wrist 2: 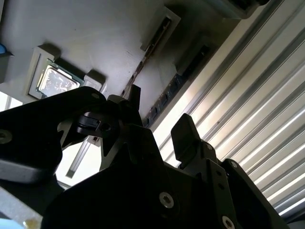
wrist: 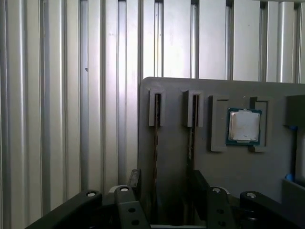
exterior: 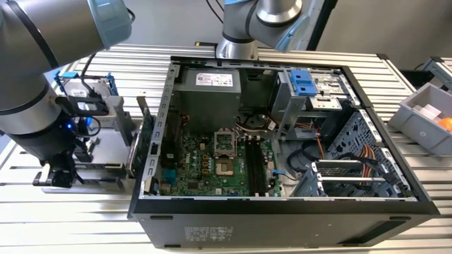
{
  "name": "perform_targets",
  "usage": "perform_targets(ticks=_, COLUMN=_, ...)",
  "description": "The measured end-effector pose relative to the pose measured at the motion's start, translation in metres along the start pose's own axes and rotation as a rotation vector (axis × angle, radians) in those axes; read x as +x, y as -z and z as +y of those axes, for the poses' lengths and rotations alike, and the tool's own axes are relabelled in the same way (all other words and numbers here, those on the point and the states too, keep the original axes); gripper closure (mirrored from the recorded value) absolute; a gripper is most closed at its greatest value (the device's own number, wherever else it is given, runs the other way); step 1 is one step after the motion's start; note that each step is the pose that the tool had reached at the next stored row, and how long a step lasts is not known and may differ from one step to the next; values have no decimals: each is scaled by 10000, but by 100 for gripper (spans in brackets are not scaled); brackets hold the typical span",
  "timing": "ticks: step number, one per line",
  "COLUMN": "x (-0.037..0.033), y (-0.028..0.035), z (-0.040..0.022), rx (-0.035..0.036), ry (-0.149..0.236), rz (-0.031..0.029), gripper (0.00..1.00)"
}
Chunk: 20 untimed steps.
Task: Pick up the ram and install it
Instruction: 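Pick up the ram and move it above insertion slot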
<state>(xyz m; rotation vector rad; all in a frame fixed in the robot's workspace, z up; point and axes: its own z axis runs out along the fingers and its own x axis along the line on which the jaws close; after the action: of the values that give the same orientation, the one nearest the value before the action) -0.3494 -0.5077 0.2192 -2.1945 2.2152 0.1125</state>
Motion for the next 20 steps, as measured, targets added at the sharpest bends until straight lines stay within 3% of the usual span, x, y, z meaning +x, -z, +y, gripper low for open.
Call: perform_targets(ticks=20, x=6, y=-69, z=-2, rx=-6, ry=-2, rz=8, gripper=0)
